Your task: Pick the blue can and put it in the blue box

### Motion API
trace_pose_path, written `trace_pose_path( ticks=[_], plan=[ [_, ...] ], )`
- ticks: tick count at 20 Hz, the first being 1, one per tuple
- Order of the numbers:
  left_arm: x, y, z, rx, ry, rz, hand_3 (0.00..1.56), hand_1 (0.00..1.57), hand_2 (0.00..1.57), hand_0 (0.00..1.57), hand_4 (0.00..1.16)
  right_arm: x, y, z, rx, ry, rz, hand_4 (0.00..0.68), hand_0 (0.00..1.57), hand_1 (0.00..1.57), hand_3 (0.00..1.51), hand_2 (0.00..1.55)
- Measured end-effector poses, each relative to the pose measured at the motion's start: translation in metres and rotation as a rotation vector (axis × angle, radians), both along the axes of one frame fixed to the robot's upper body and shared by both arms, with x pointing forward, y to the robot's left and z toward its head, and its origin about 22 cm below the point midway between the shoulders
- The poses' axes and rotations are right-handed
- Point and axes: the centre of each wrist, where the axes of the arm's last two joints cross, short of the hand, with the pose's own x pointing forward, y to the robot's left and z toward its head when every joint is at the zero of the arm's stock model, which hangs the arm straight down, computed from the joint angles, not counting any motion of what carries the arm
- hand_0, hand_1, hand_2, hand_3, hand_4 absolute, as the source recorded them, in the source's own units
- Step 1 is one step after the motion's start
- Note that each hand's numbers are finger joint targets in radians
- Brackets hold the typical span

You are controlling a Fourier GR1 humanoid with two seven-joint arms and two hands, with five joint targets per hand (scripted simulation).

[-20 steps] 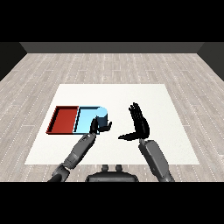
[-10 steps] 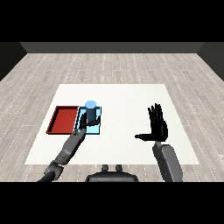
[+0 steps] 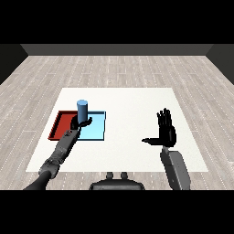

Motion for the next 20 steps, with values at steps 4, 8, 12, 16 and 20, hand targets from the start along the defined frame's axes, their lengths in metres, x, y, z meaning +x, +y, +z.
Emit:
trace_pose_path(
  ticks=[4, 8, 12, 16, 20],
  plan=[
    [0.004, 0.002, -0.007, 0.068, 0.112, 0.049, 1.38, 1.55, 1.48, 1.55, 0.97, 0.002, -0.005, -0.008, 0.02, 0.032, -0.008, 0.0, 0.0, 0.0, 0.0, 0.0],
    [0.0, -0.004, -0.02, 0.12, 0.218, 0.062, 1.14, 1.52, 1.4, 1.52, 0.91, 0.016, -0.001, -0.02, 0.028, 0.051, -0.021, 0.0, 0.0, 0.0, 0.0, 0.0],
    [-0.004, -0.009, -0.028, 0.171, 0.292, 0.042, 0.73, 1.53, 1.45, 1.53, 0.87, 0.015, -0.001, -0.031, 0.026, 0.068, -0.025, 0.0, 0.0, 0.0, 0.0, 0.0],
    [-0.002, -0.014, -0.027, 0.179, 0.344, 0.034, 0.0, 1.57, 1.48, 1.57, 0.7, 0.012, -0.003, -0.035, 0.04, 0.065, -0.024, 0.0, 0.0, 0.0, 0.0, 0.0],
    [-0.001, -0.016, -0.027, 0.172, 0.375, 0.023, 0.47, 0.32, 0.38, 0.32, 0.77, 0.014, -0.011, -0.036, 0.039, 0.059, -0.02, 0.0, 0.0, 0.0, 0.0, 0.0]
  ],
)
